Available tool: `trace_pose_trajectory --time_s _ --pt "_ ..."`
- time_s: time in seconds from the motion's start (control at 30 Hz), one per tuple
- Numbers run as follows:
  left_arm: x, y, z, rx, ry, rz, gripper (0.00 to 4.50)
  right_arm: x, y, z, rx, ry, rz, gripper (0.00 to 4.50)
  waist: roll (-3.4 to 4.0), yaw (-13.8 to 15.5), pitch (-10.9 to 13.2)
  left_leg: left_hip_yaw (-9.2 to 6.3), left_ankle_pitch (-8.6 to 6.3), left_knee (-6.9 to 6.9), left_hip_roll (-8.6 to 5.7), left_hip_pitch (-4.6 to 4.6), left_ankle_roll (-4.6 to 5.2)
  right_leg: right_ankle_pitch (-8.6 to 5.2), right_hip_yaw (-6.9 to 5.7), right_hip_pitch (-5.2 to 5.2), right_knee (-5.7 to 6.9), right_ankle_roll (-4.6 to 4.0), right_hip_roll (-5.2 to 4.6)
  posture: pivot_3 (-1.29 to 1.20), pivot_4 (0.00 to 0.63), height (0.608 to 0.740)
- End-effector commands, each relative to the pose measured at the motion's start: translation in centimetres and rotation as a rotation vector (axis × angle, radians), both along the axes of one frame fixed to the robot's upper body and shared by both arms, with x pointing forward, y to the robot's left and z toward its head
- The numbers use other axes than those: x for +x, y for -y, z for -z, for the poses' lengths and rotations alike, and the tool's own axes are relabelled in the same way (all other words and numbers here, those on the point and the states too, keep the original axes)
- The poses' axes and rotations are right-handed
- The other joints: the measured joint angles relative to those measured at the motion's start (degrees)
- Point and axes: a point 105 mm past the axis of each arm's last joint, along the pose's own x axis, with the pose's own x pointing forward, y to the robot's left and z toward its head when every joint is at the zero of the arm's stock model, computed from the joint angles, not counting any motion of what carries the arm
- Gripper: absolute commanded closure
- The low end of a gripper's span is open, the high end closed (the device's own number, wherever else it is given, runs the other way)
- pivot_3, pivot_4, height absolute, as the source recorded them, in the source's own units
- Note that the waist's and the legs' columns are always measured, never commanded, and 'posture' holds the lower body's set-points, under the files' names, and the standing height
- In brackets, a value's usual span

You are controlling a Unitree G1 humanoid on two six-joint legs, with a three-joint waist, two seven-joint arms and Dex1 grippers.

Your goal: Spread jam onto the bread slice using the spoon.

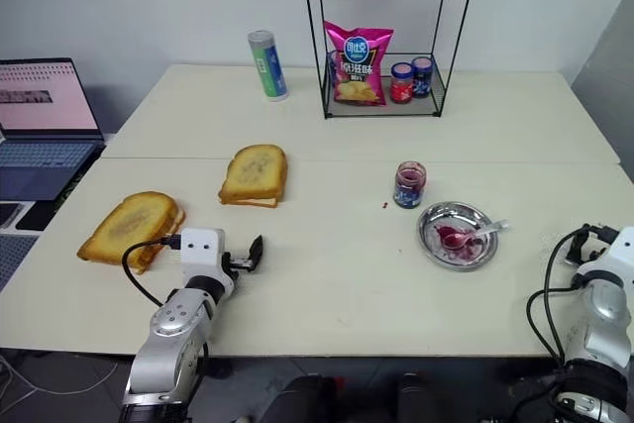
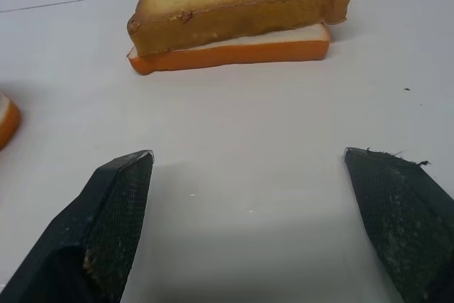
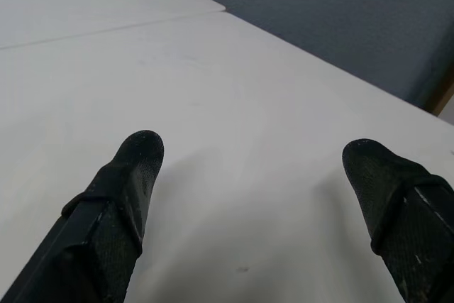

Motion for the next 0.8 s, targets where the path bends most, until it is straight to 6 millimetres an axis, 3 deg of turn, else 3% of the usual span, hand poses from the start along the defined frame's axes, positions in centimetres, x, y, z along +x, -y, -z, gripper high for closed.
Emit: trace_pose_trajectory --time_s 0.03,0.27,0.4,0.47,0.6,0.67,0.8 --pt "-0.3 -1.1 0.9 0.005 -0.04 -0.022 0.0 0.4 -0.6 -0.9 -0.006 0.054 0.001 0.06 -0.01 -0.01 0.01 0.0 0.0 0.0 0.01 0.0 0.0 0.0 0.0 0.0 0.0 0.0 0.01 0.0 0.15 0.74" --pt "0.3 -0.8 0.1 -0.031 -0.012 -0.008 0.0 0.7 -1.0 -1.6 -0.01 0.095 0.01 0.06 0.05 -0.09 0.06 0.0 -0.01 0.01 0.08 0.0 -0.02 0.07 -0.01 -0.01 0.02 0.1 0.09 0.0 0.15 0.74" --pt "0.3 -0.3 0.0 -0.033 -0.01 0.028 0.0 0.9 -1.6 -3.3 -0.061 0.119 -0.05 0.06 0.06 -0.17 0.06 0.01 -0.01 0.0 0.08 -0.01 -0.02 0.09 -0.01 -0.01 0.02 0.14 0.09 0.0 0.15 0.74" --pt "0.1 -0.7 -0.2 -0.037 -0.01 0.036 0.0 1.4 -2.8 -4.5 -0.072 0.145 -0.114 0.06 0.06 -0.19 0.06 0.0 -0.01 0.0 0.08 -0.01 -0.03 0.09 -0.02 -0.02 0.02 0.14 0.1 0.0 0.15 0.74" --pt "-0.2 -0.5 -2.3 -0.076 0.036 0.058 0.0 3.1 -6.1 -10.5 -0.081 0.253 -0.424 0.06 0.15 -0.34 0.25 0.04 -0.02 0.02 0.09 -0.04 -0.03 0.1 0.02 -0.05 0.02 0.14 0.1 0.0 0.15 0.74" --pt "-0.3 -1.6 -3.1 -0.111 0.051 0.02 0.0 3.8 -9.8 -13.4 -0.077 0.279 -0.668 0.06 -0.01 -0.47 0.41 0.06 -0.02 0.03 0.09 -0.03 -0.03 0.14 0.02 -0.06 0.02 0.21 0.1 0.0 0.15 0.74" --pt "-0.6 -2.7 -4.3 -0.159 0.069 -0.01 0.0 3.4 -16.0 -15.9 -0.041 0.25 -1.035 0.06 -0.41 -0.47 0.67 -0.11 -0.02 -0.01 0.31 -0.04 -0.03 0.14 -0.17 -0.08 0.05 0.17 0.24 0.0 0.15 0.74"
